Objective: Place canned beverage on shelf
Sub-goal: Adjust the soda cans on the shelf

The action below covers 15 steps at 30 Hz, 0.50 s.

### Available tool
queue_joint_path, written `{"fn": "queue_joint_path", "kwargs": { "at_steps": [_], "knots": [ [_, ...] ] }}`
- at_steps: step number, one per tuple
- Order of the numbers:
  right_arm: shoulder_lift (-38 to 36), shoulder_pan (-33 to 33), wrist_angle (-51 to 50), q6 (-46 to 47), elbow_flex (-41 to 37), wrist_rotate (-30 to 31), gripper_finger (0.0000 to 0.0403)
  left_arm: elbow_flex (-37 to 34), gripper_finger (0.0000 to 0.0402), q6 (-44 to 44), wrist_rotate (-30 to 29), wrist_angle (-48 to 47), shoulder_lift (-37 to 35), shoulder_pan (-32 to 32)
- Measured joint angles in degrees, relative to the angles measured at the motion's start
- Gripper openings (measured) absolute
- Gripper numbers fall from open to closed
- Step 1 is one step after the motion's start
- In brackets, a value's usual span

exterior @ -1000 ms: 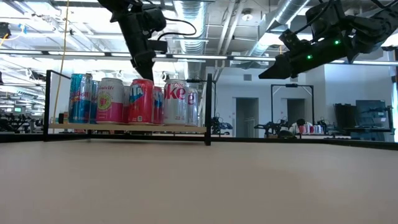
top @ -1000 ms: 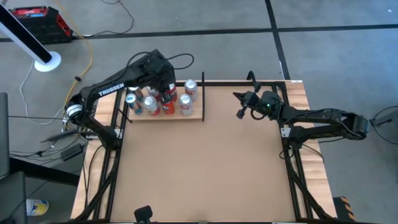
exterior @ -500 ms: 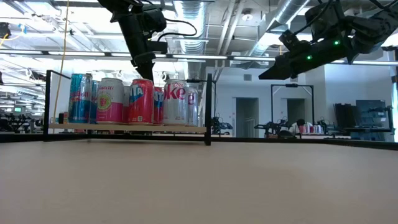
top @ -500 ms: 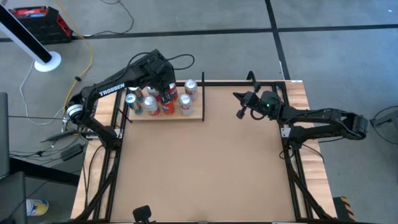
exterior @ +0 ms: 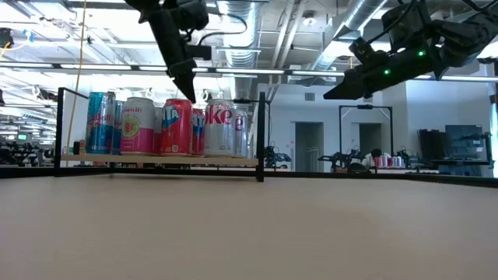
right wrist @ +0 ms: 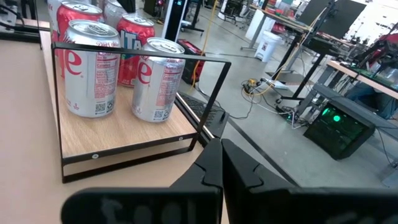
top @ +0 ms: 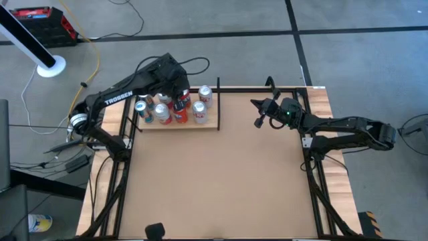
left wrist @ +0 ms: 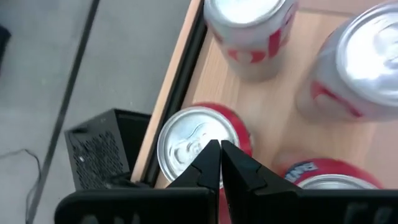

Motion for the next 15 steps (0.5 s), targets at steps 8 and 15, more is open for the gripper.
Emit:
{"fn": "queue_joint_path", "kwargs": {
  "at_steps": [8,15],
  "knots": [
    [0.00,0.00,0.00,0.02,0.00,0.00,0.0021,0.02,0.0000,-1.64,1.66,1.88,-4.37,-3.01],
    [0.00,0.00,0.00,0.01,0.00,0.00,0.0021,-0.13,0.0000,-4.72,12.58,1.88,-4.00,-7.58]
  ]
}}
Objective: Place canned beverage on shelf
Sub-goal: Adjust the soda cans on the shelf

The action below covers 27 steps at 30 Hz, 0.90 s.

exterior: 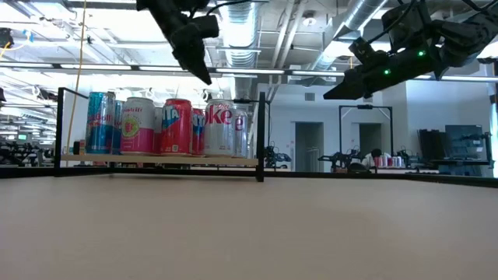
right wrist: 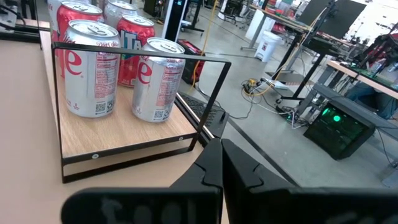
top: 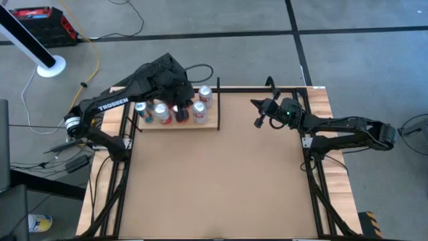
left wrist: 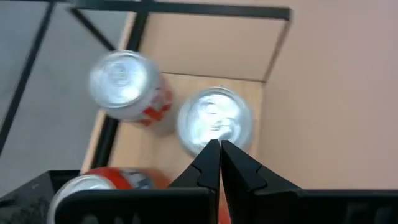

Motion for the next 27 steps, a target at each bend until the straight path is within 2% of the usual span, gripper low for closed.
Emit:
{"fn": "queue_joint_path", "kwargs": {
  "at_steps": [9,27],
  "knots": [
    [0.00,0.00,0.11,0.03,0.00,0.00,0.0021,0.02,0.0000,0.60,-1.19,0.45,1.43,-3.73],
    [0.02,0.02,0.02,0.01,0.00,0.00,0.0021,0.14,0.0000,3.03,-3.11,2.47,8.41,-3.85]
  ]
}}
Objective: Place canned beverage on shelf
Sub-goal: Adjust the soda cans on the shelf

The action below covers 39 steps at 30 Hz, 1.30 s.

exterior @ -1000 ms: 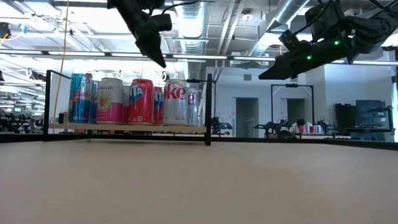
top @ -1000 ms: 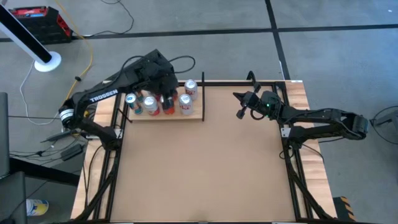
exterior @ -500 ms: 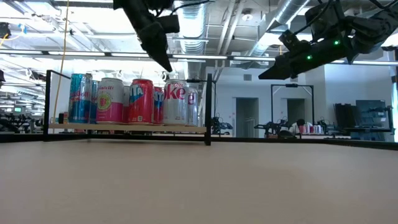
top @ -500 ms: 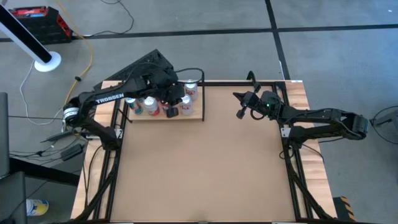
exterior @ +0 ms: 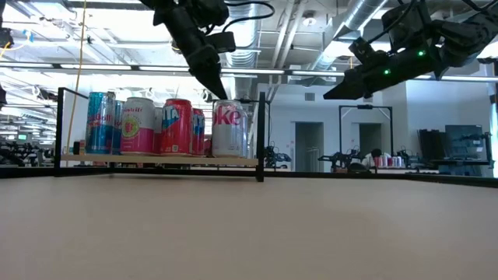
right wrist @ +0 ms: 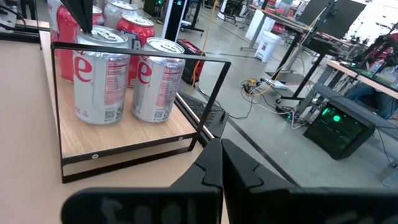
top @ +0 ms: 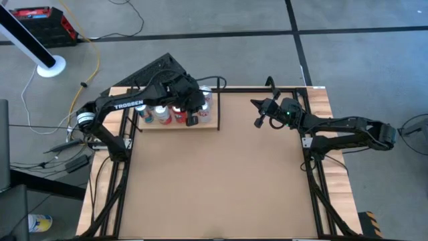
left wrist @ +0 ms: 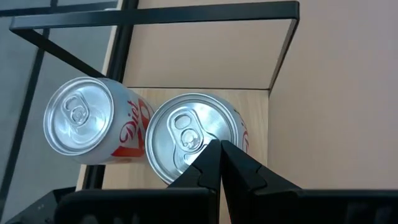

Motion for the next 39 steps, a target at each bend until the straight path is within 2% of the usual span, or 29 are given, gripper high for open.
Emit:
{"fn": "queue_joint_path", "kwargs": {
  "at_steps": [12,26,39],
  "knots": [
    [0.00,0.00,-0.02,0.00,0.00,0.00,0.0021,-0.01,0.0000,0.01,-1.02,1.00,-0.57,0.02],
    [0.00,0.00,0.00,0.00,0.00,0.00,0.0021,-0.12,0.0000,-0.07,-3.91,2.38,-8.68,-0.33],
    [0.00,0.00,0.00,0.00,0.00,0.00,0.0021,-0.12,0.0000,-4.03,-3.95,-6.83,-9.23,-0.76]
  ]
}}
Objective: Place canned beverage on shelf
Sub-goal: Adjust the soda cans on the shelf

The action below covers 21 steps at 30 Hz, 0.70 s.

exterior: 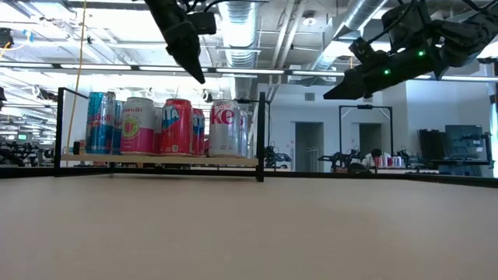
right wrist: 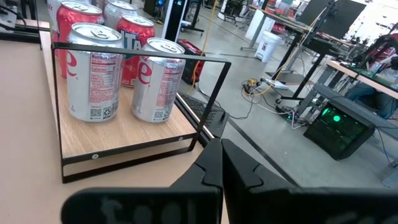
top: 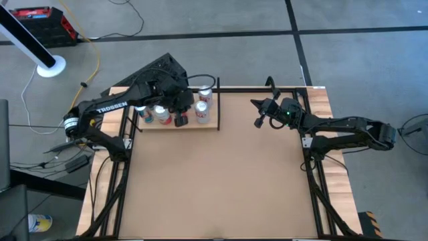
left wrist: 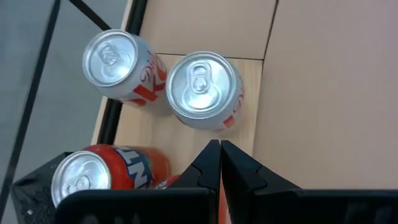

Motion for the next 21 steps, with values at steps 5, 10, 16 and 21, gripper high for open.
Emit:
{"fn": "queue_joint_path", "kwargs": {
  "at_steps": [5,10,16,21],
  "knots": [
    [0.00,0.00,0.00,0.01,0.00,0.02,0.0021,-1.74,0.0000,-0.70,-0.09,0.62,-0.02,0.04],
    [0.00,0.00,0.02,0.02,0.00,0.02,0.0021,-8.04,0.0000,-1.05,0.22,4.50,-0.04,0.02],
    [0.00,-0.02,0.02,0.02,0.00,0.02,0.0021,-11.98,0.0000,0.58,-0.06,12.30,-0.04,-0.15],
    [0.00,-0.01,0.02,0.02,0.00,0.02,0.0021,-13.03,0.0000,0.79,-0.13,15.89,-0.04,-0.15]
  ]
}}
